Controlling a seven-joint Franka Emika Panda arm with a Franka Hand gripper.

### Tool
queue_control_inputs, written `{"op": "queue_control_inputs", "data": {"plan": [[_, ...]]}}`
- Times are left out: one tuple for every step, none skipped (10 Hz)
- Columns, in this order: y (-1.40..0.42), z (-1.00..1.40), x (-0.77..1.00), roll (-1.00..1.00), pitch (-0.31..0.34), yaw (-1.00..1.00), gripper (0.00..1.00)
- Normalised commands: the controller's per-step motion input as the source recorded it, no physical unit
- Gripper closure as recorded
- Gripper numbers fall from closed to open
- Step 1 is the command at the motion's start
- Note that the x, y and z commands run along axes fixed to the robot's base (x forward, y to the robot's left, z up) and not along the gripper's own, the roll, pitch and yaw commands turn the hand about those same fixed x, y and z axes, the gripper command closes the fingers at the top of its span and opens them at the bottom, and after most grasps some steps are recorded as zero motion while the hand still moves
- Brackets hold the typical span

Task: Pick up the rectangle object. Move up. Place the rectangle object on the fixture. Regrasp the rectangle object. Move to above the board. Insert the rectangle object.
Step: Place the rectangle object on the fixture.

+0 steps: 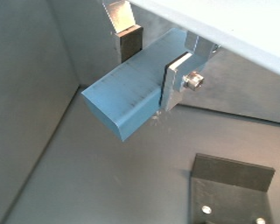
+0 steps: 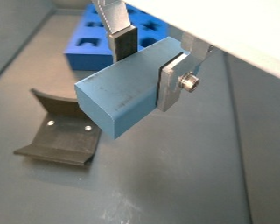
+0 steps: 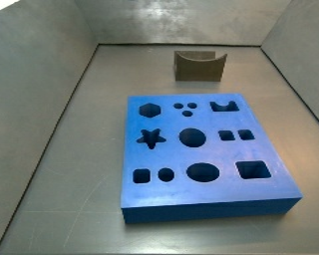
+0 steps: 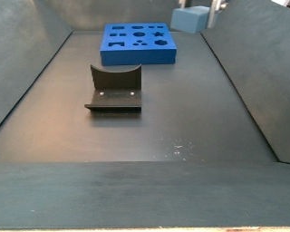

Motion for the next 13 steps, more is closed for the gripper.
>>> {"op": "queue_control_inputs", "data": {"plan": [[-0.04,-0.13,1.0,-0.85,0.112,1.0,1.0],[-0.03,-0.12,1.0,-0.89,0.127,1.0,1.0],[-0.02,-0.11,1.0,-0.95,0.158,1.0,1.0],[-0.02,-0.1,1.0,-0.99,0.178,1.0,1.0],[-0.01,-0.09,1.0,-1.0,0.22,0.92,1.0],[0.0,-0.08,1.0,-1.0,0.26,0.85,1.0],[0.0,-0.07,1.0,-1.0,0.306,0.78,1.0],[0.01,-0.06,1.0,-1.0,0.374,0.67,1.0],[0.02,-0.06,1.0,-1.0,0.42,0.59,1.0],[0.03,-0.05,1.0,-1.0,0.469,0.51,1.0],[0.03,-0.04,1.0,-1.0,0.551,0.4,1.0],[0.04,-0.04,1.0,-1.0,0.611,0.3,1.0],[0.04,-0.04,1.0,-1.0,0.677,0.19,1.0]]}}
